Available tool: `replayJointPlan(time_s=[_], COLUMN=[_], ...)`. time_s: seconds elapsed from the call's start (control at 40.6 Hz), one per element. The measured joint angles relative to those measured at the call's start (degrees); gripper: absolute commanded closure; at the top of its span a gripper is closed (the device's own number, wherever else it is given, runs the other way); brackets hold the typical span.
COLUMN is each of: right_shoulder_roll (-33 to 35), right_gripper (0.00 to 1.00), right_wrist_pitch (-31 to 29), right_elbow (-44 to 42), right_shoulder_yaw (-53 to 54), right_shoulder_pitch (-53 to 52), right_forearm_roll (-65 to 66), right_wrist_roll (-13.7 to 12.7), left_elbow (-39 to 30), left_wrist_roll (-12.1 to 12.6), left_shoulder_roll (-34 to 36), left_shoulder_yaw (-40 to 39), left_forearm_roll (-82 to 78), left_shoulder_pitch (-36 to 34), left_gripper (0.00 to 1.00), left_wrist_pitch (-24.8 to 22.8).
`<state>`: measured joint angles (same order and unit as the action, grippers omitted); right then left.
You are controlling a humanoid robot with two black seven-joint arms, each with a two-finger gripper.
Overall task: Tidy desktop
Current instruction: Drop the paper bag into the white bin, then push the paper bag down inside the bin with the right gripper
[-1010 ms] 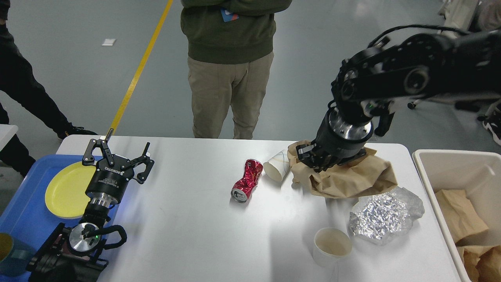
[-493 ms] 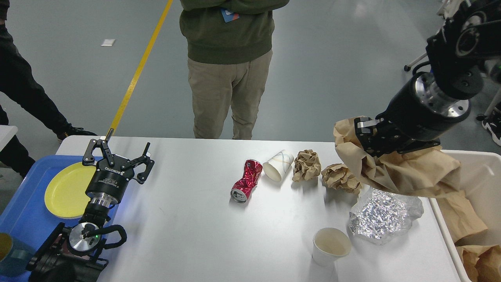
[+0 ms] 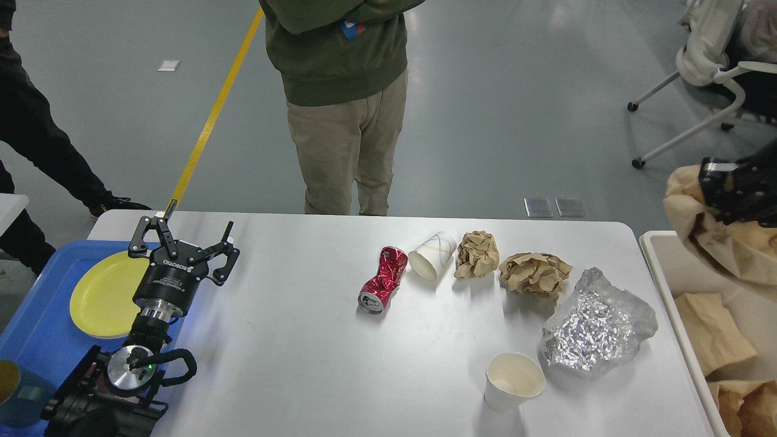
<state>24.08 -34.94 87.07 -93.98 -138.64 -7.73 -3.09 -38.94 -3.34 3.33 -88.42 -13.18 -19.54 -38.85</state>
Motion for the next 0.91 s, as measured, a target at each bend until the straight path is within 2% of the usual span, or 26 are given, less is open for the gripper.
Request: replayJointPlan(time_s=[0.123,0.197,0.296,0.32,0.419,0.542,0.591,0.69,0.912], right_shoulder_roll=[9.32,13.14,17.65,19.18,20.41,18.36,15.99,11.49,-1.06], right_gripper=[1.0,1.0,1.0,1.0,1.0,1.0,1.0,1.0,1.0], right_wrist_pitch=[1.29,4.37,13.22,17.78,25.42,29.21,30.25,31.33,34.22], right_elbow=[-10.1,-15.98,-23.05,-25.6,-32.81,-44.06,-50.87,-60.8,-81.86], right_shoulder_yaw=[-0.38,0.82,5.87,9.38,17.81,29.51,36.18,43.8,50.98], right_shoulder_pitch=[11.36,18.57,31.75,38.21,52.82,69.12,77.79,88.27,104.0], right_forearm_roll=[1.94,2.62,2.84,2.89,2.98,2.86,2.85,2.85,2.09], right_wrist_roll=[-0.08,-0.07,-0.02,-0.01,0.01,0.08,0.11,0.1,0.16], left_elbow=[0.0,0.0,0.0,0.0,0.0,0.0,0.0,0.0,0.0], left_wrist_roll=[0.0,0.0,0.0,0.0,0.0,0.0,0.0,0.0,0.0], left_shoulder_roll=[0.0,0.0,0.0,0.0,0.01,0.01,0.01,0.01,0.06], left_shoulder_yaw=[0.0,0.0,0.0,0.0,0.0,0.0,0.0,0.0,0.0], left_forearm_roll=[0.0,0.0,0.0,0.0,0.0,0.0,0.0,0.0,0.0], left_shoulder_pitch=[0.0,-0.02,-0.03,-0.04,-0.06,-0.06,-0.06,-0.06,-0.06], left_gripper=[0.04,0.04,0.04,0.04,0.04,0.04,0.04,0.04,0.04], left_wrist_pitch=[0.0,0.0,0.0,0.0,0.0,0.0,0.0,0.0,0.0])
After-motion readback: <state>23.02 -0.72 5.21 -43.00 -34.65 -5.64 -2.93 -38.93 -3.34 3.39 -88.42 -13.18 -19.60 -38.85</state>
